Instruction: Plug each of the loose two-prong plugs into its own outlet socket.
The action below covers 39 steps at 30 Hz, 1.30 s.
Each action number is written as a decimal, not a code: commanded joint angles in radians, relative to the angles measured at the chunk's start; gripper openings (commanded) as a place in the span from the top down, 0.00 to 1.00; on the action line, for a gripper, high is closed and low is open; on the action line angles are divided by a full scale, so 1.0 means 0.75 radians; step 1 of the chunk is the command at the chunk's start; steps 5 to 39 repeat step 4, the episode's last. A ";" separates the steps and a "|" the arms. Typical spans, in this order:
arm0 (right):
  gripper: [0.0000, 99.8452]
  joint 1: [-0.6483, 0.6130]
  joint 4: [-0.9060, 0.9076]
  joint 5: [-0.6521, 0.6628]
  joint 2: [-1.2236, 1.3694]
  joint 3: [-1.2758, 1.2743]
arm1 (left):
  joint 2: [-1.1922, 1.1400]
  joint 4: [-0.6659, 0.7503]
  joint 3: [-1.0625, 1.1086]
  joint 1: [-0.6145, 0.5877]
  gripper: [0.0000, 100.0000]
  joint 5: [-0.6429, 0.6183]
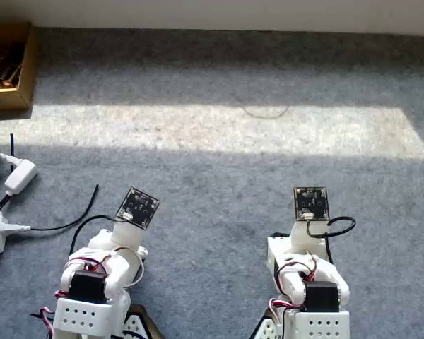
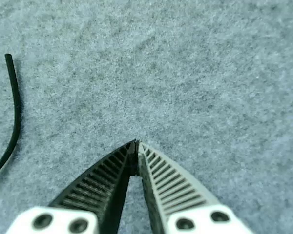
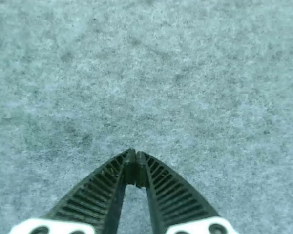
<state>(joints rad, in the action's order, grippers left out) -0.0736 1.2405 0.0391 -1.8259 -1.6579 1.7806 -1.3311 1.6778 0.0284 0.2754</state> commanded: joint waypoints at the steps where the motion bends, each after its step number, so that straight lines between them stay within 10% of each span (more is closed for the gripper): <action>1: 0.99 -0.003 0.007 -0.016 -0.011 -0.189 | 0.007 -0.008 0.026 0.001 0.99 -0.008; 39: 0.99 -0.003 0.007 -0.016 -0.011 -0.189 | 0.007 -0.008 0.026 0.001 0.99 -0.008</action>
